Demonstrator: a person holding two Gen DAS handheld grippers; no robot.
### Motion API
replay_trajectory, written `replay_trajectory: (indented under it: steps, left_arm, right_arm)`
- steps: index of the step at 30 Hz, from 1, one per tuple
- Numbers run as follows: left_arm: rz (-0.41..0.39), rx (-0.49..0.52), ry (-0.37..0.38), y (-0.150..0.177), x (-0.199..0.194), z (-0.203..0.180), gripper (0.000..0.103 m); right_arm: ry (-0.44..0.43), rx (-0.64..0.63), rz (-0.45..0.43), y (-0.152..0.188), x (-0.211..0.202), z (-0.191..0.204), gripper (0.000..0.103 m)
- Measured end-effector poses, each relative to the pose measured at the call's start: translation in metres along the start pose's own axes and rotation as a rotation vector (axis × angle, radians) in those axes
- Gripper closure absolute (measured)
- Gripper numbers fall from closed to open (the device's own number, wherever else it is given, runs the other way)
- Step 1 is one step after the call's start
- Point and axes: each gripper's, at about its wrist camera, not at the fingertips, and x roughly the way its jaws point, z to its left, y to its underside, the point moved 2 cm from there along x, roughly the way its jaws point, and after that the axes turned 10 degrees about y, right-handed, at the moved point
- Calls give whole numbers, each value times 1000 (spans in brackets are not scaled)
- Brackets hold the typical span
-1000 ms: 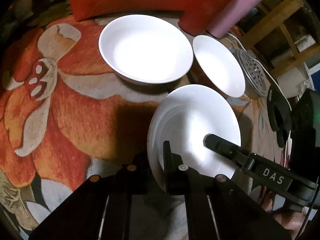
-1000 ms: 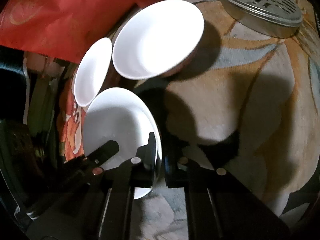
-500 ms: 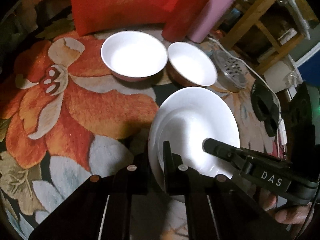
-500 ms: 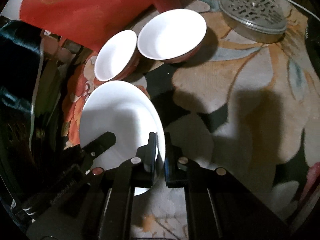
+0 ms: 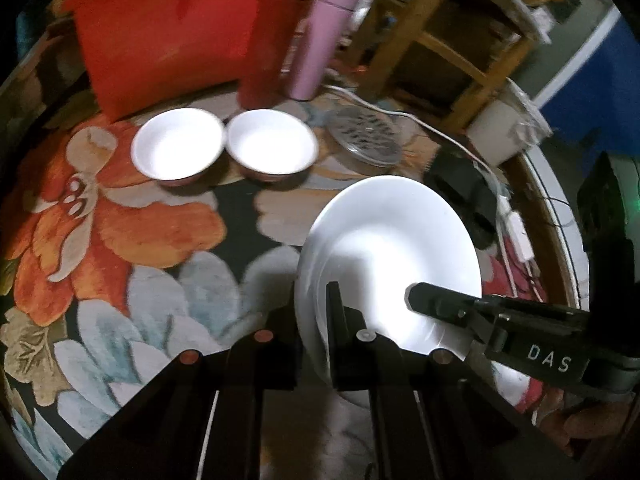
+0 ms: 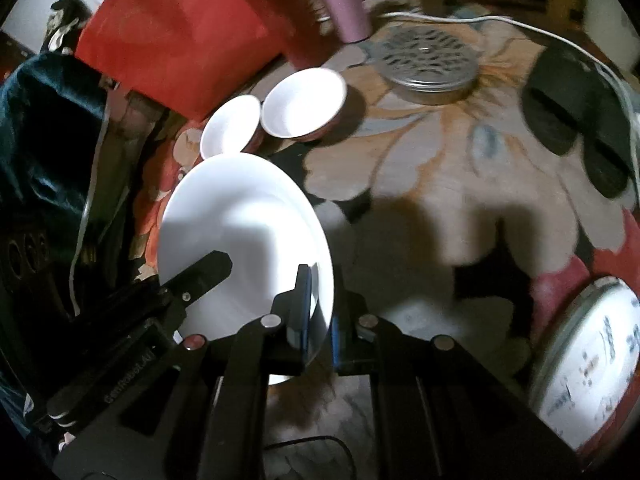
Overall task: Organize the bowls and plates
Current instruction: 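Carry the white bowl with the right gripper to the plate stack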
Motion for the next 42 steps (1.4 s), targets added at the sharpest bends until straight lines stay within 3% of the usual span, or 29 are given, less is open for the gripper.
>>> replay_trajectory:
  steps: [11, 26, 42]
  left_arm:
    - [14, 97, 28, 13, 11, -57, 95]
    - [84, 201, 91, 35, 49, -121, 95]
    - [205, 310, 198, 68, 117, -218, 95]
  right_arm:
    - [46, 36, -59, 19, -35, -44, 94]
    - [92, 98, -35, 47, -51, -111, 93]
    - [171, 275, -11, 88, -76, -215, 93]
